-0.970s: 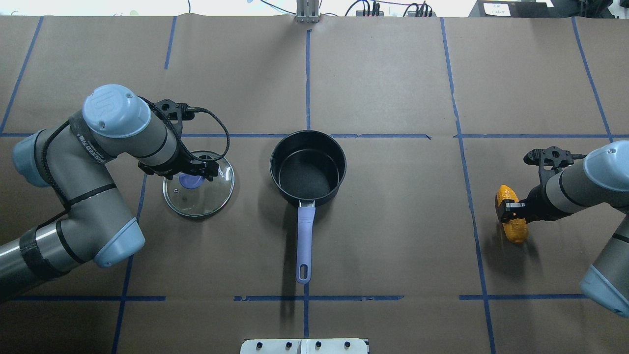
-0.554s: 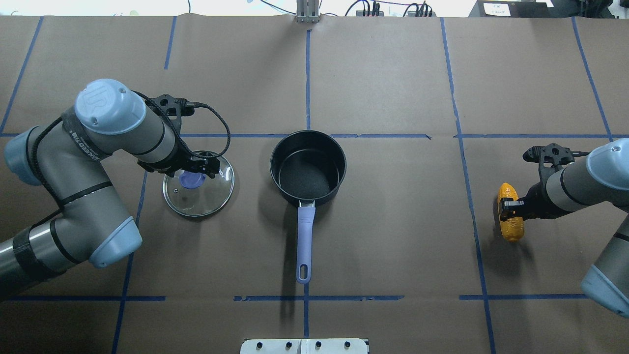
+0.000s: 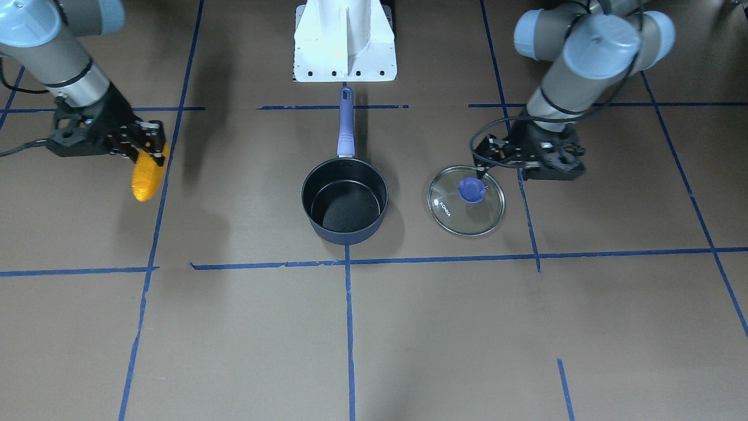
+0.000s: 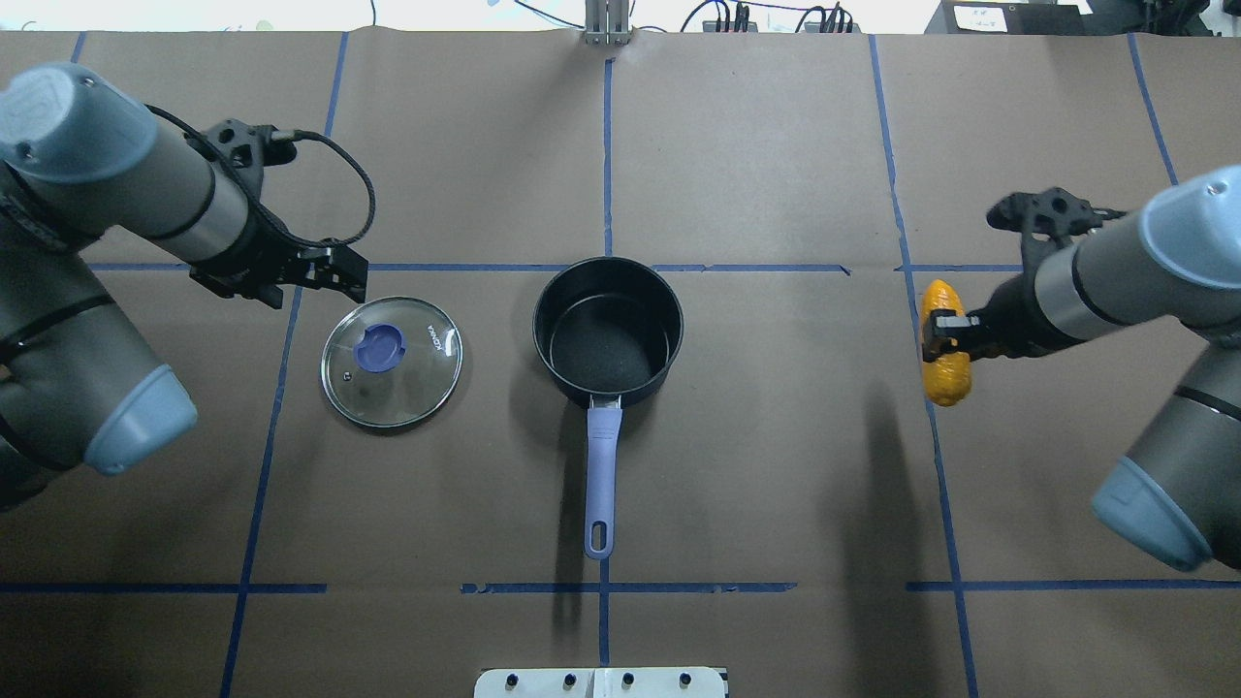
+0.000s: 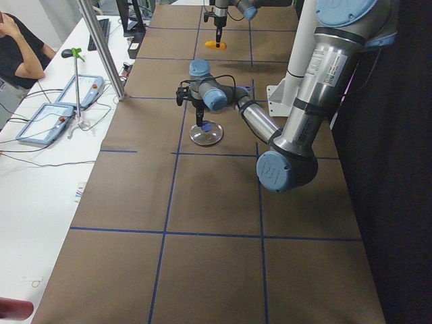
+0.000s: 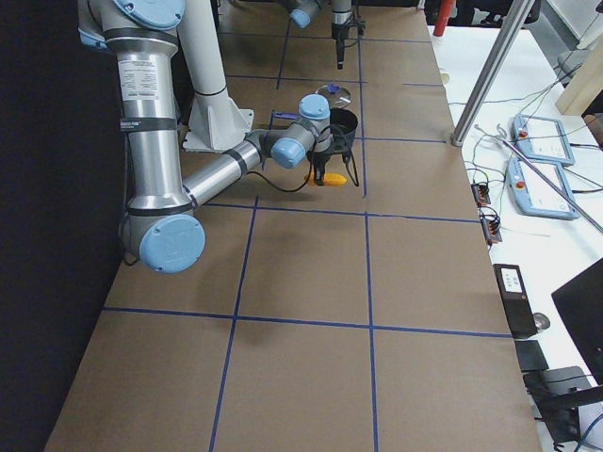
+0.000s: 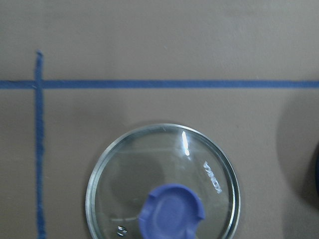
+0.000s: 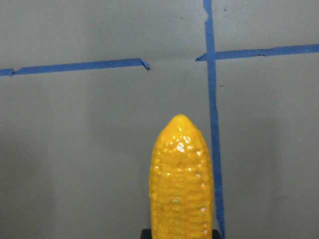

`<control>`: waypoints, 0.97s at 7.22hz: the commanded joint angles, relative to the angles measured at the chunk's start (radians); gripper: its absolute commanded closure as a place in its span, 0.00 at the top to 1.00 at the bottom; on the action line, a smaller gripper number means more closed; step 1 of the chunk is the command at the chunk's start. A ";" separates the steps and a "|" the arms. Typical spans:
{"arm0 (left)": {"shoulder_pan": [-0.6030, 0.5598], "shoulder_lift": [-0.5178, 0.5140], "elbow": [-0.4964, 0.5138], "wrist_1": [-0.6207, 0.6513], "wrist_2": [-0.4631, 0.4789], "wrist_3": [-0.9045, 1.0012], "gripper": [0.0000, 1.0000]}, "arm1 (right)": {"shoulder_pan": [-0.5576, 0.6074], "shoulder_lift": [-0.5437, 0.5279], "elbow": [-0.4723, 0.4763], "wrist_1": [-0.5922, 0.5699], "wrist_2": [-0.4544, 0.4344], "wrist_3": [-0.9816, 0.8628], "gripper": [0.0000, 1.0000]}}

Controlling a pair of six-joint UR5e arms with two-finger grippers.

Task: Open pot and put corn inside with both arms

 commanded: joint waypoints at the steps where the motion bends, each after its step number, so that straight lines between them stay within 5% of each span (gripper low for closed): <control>1: -0.060 0.055 -0.001 -0.008 -0.020 0.001 1.00 | -0.006 0.224 -0.009 -0.166 -0.004 0.003 0.03; 4: -0.202 0.147 0.017 -0.002 -0.028 0.310 1.00 | -0.104 0.442 -0.140 -0.215 -0.105 0.112 0.03; 7: -0.406 0.260 0.075 -0.002 -0.170 0.632 1.00 | -0.202 0.553 -0.217 -0.212 -0.167 0.237 0.03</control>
